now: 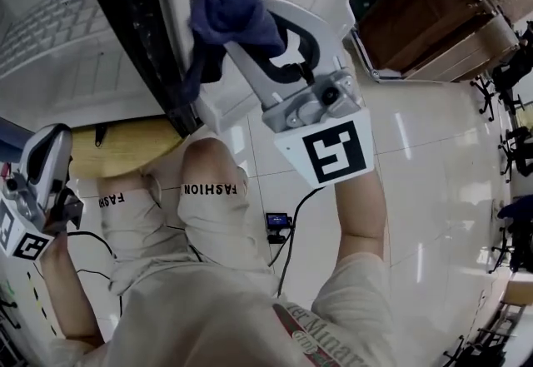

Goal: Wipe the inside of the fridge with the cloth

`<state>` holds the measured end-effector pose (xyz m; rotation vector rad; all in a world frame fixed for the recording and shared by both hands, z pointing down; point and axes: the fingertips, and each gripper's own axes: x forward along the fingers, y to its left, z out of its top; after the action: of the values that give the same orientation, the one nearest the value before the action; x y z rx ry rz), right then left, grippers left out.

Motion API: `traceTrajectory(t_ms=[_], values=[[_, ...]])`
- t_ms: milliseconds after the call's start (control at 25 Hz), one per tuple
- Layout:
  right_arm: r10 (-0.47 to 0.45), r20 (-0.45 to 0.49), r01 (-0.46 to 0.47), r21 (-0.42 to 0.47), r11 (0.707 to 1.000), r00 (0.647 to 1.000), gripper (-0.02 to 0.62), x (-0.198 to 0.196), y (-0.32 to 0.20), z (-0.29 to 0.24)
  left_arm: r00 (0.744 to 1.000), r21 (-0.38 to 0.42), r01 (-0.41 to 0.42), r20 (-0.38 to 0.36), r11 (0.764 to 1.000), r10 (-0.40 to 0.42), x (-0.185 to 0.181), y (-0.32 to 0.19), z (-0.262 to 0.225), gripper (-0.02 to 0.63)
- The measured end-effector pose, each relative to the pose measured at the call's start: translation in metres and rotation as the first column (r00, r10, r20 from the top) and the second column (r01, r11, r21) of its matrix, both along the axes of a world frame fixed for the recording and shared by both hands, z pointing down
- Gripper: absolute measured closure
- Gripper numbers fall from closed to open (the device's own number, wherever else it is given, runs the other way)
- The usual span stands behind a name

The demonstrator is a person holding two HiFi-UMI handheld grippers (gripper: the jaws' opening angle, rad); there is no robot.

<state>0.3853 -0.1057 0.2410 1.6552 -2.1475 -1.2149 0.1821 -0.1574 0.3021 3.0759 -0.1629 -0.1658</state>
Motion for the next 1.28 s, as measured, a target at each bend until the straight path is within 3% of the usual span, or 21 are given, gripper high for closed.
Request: traceTrajectory(t_ms=[120,160,280,400,480,520,600,680,800,880,960,1040,1080,1160,1280], values=[[0.16,0.104,-0.159,-0.021,0.987,0.982,0.488,0.087,-0.012,0.008,1.0,0.009,-0.015,0.001,1.0,0.015,-0.001,0.006,-0.001,0.604],[0.253,0.132,-0.25,-0.037,0.968,0.959,0.489,0.124,-0.021,0.013,1.0,0.012,-0.016,0.003,1.0,0.016,-0.003,0.006,-0.001,0.604],[0.497,0.198,-0.47,-0.17,0.866,0.845,0.489,0.229,-0.065,0.05,1.0,0.012,-0.001,0.004,1.0,0.001,-0.009,0.003,0.001,0.604],[0.552,0.194,-0.506,-0.242,0.828,0.811,0.488,0.255,-0.078,0.074,0.999,0.006,0.033,-0.008,0.999,-0.033,-0.016,0.001,-0.001,0.604],[0.566,0.174,-0.528,-0.223,0.82,0.806,0.488,0.24,-0.061,0.064,0.999,0.004,0.049,-0.013,0.999,-0.049,-0.02,-0.002,-0.002,0.604],[0.541,0.19,-0.509,-0.192,0.839,0.819,0.488,0.224,-0.049,0.053,0.998,0.004,0.054,-0.011,0.999,-0.054,-0.021,-0.003,-0.002,0.604],[0.407,0.256,-0.399,-0.085,0.913,0.877,0.488,0.172,-0.018,0.016,0.998,0.002,0.057,-0.002,0.998,-0.057,-0.023,-0.007,0.001,0.604],[0.221,0.265,-0.235,0.022,0.972,0.939,0.488,0.1,0.011,-0.017,0.998,0.0,0.059,0.0,0.998,-0.059,-0.023,-0.01,0.002,0.604],[0.0,0.095,0.001,-0.004,1.0,0.996,0.488,-0.005,0.025,-0.008,0.998,-0.003,0.058,-0.013,0.998,-0.058,-0.023,-0.012,0.002,0.604],[-0.026,-0.054,0.024,-0.036,0.999,0.998,0.488,-0.03,0.015,0.01,0.998,-0.005,0.054,-0.02,0.999,-0.054,-0.023,-0.009,0.0,0.604],[0.026,-0.081,-0.03,-0.042,0.999,0.996,0.488,-0.002,0.001,0.018,0.998,-0.002,0.05,-0.023,0.999,-0.05,-0.024,-0.005,-0.001,0.604],[0.131,0.015,-0.13,-0.051,0.99,0.991,0.486,0.056,-0.011,0.019,0.999,0.006,0.048,-0.023,0.999,-0.048,-0.027,-0.003,-0.003,0.604],[0.225,0.058,-0.221,-0.072,0.973,0.973,0.486,0.091,-0.019,0.02,0.999,0.009,0.048,-0.022,0.999,-0.047,-0.029,-0.002,-0.004,0.604],[0.421,0.102,-0.408,-0.124,0.904,0.901,0.488,0.16,-0.044,0.026,0.999,0.011,0.047,-0.022,0.999,-0.047,-0.031,-0.002,-0.005,0.604],[0.546,0.184,-0.517,-0.185,0.836,0.817,0.488,0.235,-0.072,0.032,0.998,0.016,0.048,-0.029,0.999,-0.047,-0.033,0.001,-0.007,0.604]])
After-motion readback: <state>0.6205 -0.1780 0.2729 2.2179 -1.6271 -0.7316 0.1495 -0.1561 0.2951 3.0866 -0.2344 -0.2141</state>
